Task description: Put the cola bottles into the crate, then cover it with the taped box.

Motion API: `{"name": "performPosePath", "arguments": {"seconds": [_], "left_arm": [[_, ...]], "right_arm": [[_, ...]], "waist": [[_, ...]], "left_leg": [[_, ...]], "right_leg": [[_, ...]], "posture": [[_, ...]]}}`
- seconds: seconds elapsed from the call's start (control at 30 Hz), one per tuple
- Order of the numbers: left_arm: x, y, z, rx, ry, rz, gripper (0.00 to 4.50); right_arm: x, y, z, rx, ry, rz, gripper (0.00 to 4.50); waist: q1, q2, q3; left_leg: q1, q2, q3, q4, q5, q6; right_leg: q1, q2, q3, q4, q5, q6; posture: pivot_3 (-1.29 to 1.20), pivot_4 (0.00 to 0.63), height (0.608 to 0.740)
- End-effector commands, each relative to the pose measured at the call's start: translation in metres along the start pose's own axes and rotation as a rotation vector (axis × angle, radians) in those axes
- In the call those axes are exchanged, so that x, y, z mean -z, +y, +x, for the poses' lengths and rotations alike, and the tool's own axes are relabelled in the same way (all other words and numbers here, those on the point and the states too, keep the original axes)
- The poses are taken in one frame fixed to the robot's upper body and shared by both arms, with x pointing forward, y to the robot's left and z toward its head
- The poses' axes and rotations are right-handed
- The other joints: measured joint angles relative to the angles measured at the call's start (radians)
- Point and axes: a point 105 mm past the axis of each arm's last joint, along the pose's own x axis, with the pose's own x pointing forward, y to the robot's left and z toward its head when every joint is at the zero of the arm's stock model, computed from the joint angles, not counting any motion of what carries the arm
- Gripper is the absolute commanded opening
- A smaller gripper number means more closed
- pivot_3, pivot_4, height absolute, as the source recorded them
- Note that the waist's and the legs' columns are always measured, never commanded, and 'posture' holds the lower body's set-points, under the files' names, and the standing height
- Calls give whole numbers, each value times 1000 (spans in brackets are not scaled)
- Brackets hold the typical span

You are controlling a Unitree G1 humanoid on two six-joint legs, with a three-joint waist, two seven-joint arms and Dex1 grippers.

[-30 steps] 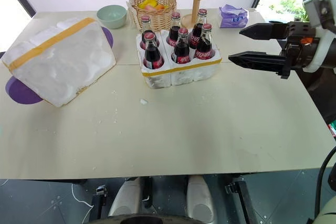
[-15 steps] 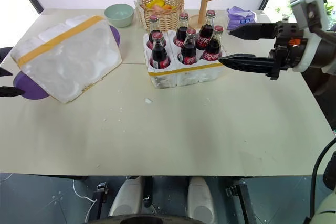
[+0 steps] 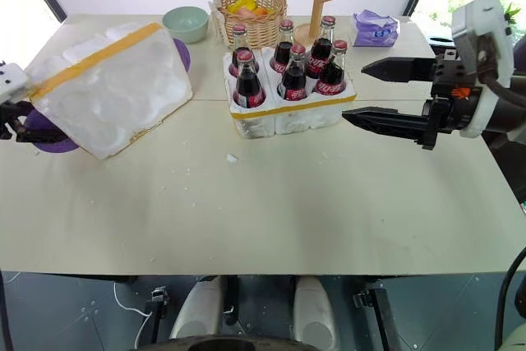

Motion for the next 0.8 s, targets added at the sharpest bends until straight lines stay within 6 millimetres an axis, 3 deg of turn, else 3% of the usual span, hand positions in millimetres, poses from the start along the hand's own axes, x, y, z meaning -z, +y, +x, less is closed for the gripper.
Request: {"name": "performPosePath", "arguments": {"seconds": [0.03, 0.13, 0.43, 0.63, 0.8], "left_arm": [[-4, 2, -4, -7, -22, 12, 2173], [-4, 4, -6, -23, -24, 19, 663], [-22, 32, -26, -282, -110, 151, 663], [-99, 48, -57, -550, -377, 375, 663], [-179, 31, -76, -714, -628, 611, 663]], "right_arm": [[-8, 4, -5, 22, -13, -45, 4500], [-4, 3, -4, 30, -10, -38, 4500], [12, -5, -8, 98, 11, -8, 4500], [12, -10, -11, 124, -8, 6, 4500], [18, -12, -13, 142, 3, 18, 4500]], "waist": [[1, 0, 0], [-1, 0, 0], [-2, -1, 0], [3, -2, 0], [3, -2, 0]], "left_leg": [[0, 0, 0, 0, 0, 0], [0, 0, -1, 0, 0, 0], [0, 0, -1, 0, 0, 0], [0, 0, -2, 1, 0, 0], [0, -1, -2, 2, 0, 0]], "right_leg": [[0, 0, 0, 0, 0, 0], [0, 0, 0, 0, 0, 0], [0, 0, 0, 0, 0, 0], [1, 1, 0, 0, 0, 1], [3, 0, 0, 0, 1, 2]], "posture": [[0, 150, 740], [0, 150, 740], [0, 150, 740], [0, 150, 740], [0, 150, 740]]}}
